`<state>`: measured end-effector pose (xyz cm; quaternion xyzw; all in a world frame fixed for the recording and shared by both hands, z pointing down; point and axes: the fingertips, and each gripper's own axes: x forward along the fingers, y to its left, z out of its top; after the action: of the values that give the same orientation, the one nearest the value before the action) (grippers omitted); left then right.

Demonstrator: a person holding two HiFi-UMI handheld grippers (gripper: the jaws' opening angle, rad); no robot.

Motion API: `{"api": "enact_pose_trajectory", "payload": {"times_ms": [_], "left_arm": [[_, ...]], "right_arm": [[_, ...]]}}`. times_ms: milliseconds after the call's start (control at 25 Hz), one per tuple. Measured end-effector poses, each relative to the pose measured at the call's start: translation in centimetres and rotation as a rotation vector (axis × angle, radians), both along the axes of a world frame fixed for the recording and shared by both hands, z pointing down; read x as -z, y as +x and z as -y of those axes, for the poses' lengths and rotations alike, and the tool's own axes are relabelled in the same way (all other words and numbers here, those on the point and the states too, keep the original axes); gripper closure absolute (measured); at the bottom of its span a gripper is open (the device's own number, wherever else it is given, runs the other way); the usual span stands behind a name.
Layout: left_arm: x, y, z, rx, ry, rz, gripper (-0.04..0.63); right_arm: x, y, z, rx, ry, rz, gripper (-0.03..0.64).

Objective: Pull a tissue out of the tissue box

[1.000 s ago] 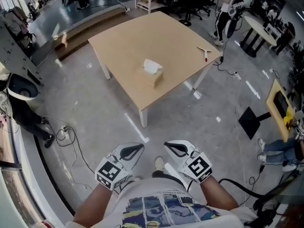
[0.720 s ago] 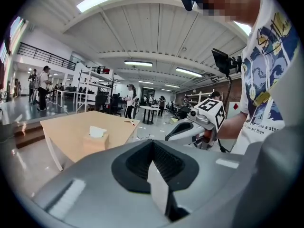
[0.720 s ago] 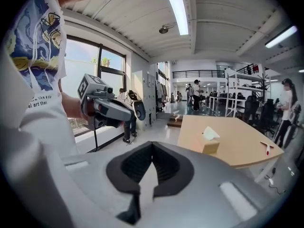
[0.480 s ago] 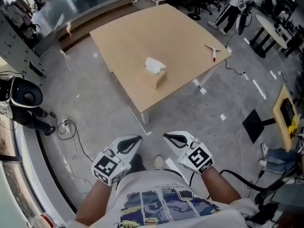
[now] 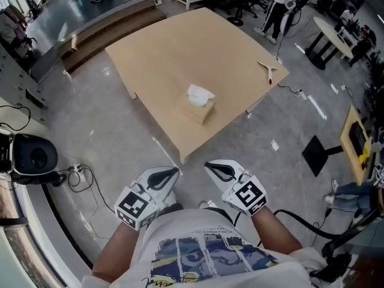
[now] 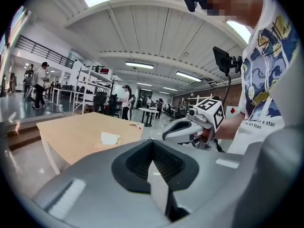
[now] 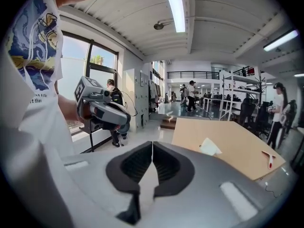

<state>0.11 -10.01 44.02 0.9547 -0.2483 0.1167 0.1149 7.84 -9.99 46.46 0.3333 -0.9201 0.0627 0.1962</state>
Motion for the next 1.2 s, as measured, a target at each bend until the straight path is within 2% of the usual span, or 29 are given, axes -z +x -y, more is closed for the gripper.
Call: {"api": "enact_pose_trajectory", "payload": {"times_ms": [240,480,720,1000,1200], "left_arm": [[-1.1,-2.9,2.5,-0.066,0.010,0.010,0.589],[-2.1,-4.4,5.4,-0.066,-0.007,0.005,0.589],[-2.2,-4.1,9.8,-0.004,-0.018,0.005,0.589],[-1.1,-2.2,14.6,0.081,-0.005,-0.005,0.589],[-1.5,-1.1,16.7,0.132,-0.003,0.008,0.589]], "right_arm": [[-1.1,-2.5,3.6,-0.080,-0.003,-0.021,0.595],[-2.4,-1.3,8.4,-0.157,-0.050,-0.013,0.565],[-4.0,2.4,15.6,-0.188,-0.068,-0.046,0.541],[-6.7,6.5,23.6,-0.161,-0.103,-0.096,0.526],[-9.2,8.5,28.0,-0.144,-0.148,-0.090,0.521]]}}
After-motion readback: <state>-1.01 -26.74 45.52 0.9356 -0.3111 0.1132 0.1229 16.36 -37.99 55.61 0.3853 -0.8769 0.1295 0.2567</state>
